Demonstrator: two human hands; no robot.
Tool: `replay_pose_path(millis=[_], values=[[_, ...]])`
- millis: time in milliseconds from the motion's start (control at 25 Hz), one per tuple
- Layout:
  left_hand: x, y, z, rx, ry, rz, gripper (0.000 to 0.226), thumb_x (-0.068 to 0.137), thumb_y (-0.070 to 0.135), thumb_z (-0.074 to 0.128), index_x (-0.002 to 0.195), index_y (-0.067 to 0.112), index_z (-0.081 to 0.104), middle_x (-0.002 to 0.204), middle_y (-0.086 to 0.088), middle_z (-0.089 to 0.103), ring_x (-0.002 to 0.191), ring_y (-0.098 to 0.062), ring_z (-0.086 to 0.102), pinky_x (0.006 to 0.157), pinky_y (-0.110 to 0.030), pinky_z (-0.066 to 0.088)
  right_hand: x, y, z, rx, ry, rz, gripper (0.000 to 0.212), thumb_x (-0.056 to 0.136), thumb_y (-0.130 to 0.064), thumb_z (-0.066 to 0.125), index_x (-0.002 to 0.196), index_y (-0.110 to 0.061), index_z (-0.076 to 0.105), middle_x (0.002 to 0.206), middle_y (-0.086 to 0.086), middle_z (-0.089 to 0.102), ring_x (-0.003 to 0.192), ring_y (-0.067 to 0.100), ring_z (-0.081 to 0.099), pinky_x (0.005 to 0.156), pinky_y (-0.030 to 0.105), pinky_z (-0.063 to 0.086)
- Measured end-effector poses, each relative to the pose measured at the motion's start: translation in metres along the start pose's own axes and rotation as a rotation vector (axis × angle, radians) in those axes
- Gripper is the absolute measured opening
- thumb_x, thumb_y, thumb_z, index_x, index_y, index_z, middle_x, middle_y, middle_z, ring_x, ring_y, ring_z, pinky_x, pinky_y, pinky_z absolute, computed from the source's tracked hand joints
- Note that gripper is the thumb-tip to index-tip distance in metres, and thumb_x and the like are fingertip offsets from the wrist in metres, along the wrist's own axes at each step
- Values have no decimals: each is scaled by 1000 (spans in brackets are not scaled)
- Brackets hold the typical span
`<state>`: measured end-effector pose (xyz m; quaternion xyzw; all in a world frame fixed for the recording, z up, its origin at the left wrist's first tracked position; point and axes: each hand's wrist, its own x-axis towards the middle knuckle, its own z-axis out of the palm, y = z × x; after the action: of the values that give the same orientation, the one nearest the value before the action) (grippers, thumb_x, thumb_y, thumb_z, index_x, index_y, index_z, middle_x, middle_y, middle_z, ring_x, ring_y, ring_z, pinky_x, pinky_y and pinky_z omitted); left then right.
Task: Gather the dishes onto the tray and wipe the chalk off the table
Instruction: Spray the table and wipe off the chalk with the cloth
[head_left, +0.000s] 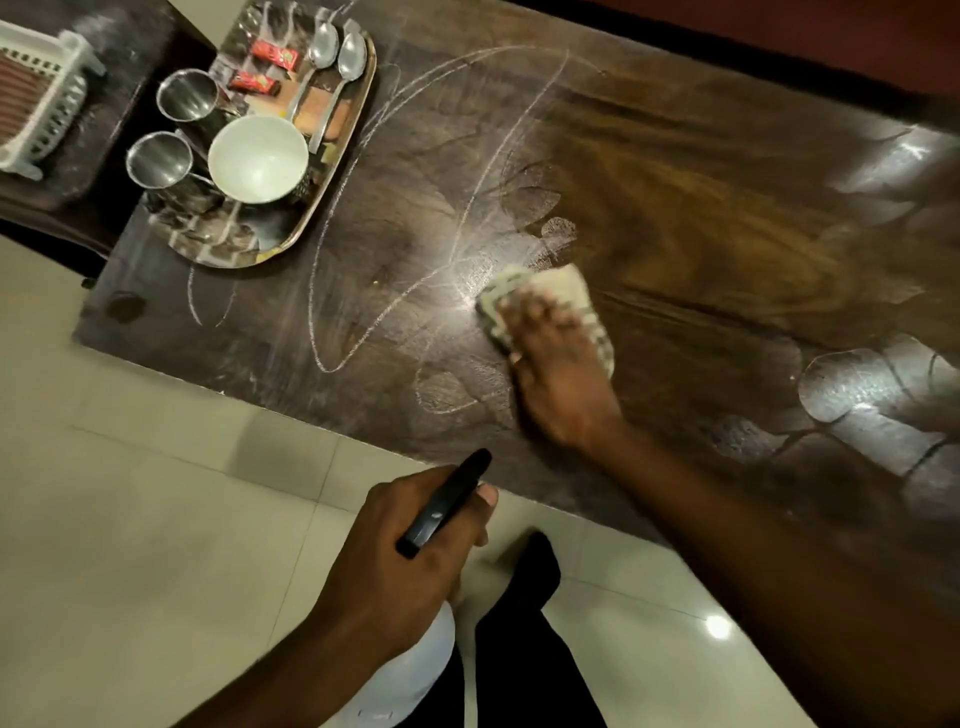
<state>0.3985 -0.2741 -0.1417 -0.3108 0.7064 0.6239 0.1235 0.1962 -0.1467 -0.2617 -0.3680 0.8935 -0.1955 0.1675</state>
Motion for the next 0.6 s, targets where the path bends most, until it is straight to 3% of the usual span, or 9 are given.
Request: replay_pose_path(millis=[80, 120, 160, 200, 280, 360, 440, 520, 600], values=[[0, 2, -9, 40, 3, 40, 41, 94, 49, 64, 85, 11, 76, 78, -9, 79, 48, -23, 67, 51, -31, 52, -19, -27, 15, -116, -245, -446, 63, 109, -33, 37, 170, -30, 21, 179, 0, 18, 166, 24, 11, 135, 47, 4], [0, 2, -13, 53, 6, 48, 41, 94, 50, 64, 85, 12, 76, 78, -8, 79, 49, -22, 67, 51, -31, 52, -7, -19, 7, -164, -302, -571, 63, 109, -33, 38, 170, -31, 21, 179, 0, 19, 166, 24, 11, 135, 44, 3], [0, 1, -16, 58, 8, 44, 41, 94, 51, 65, 84, 13, 76, 79, -7, 79, 49, -21, 67, 51, -31, 52, 12, -6, -4, -207, -300, -564, 64, 109, -33, 40, 170, -30, 21, 179, 2, 18, 166, 25, 11, 133, 43, 3], [-2, 0, -20, 62, 8, 39, 41, 93, 54, 65, 83, 15, 76, 79, -6, 79, 49, -20, 68, 51, -30, 53, 32, 7, -16, -218, -263, -427, 65, 110, -30, 43, 171, -29, 20, 179, 4, 16, 166, 27, 10, 133, 43, 3], [-7, -3, -25, 66, 6, 40, 46, 89, 61, 63, 84, 17, 76, 80, -5, 80, 49, -21, 69, 52, -29, 54, 66, 36, -48, -127, -98, 17, 66, 111, -23, 45, 171, -23, 18, 180, 9, 10, 167, 31, 7, 133, 41, 2], [-13, -8, -27, 67, 7, 31, 46, 90, 61, 64, 84, 17, 76, 80, -5, 80, 48, -24, 69, 51, -29, 54, 80, 51, -64, -19, 17, 307, 65, 112, -18, 43, 171, -19, 18, 180, 11, 6, 167, 33, 4, 134, 40, 2], [-15, -10, -26, 75, -2, 24, 43, 94, 54, 63, 84, 14, 75, 78, -6, 79, 48, -27, 68, 51, -29, 53, 61, 40, -58, -22, -18, 263, 63, 112, -19, 41, 171, -18, 19, 180, 10, 7, 167, 33, 4, 135, 40, 2], [-14, -11, -22, 104, -23, 34, 44, 95, 51, 62, 79, 10, 71, 71, -11, 75, 47, -29, 67, 50, -31, 51, 11, 33, -45, -65, -139, -24, 63, 109, -24, 38, 170, -18, 23, 180, 7, 10, 167, 31, 6, 135, 40, 3], [-12, -12, -18, 155, -41, 55, 52, 101, 46, 65, 69, 6, 62, 58, -18, 66, 46, -33, 64, 51, -38, 54, -48, 50, -40, -127, -192, -127, 63, 108, -27, 37, 170, -21, 27, 179, 3, 15, 166, 27, 10, 135, 47, 8]])
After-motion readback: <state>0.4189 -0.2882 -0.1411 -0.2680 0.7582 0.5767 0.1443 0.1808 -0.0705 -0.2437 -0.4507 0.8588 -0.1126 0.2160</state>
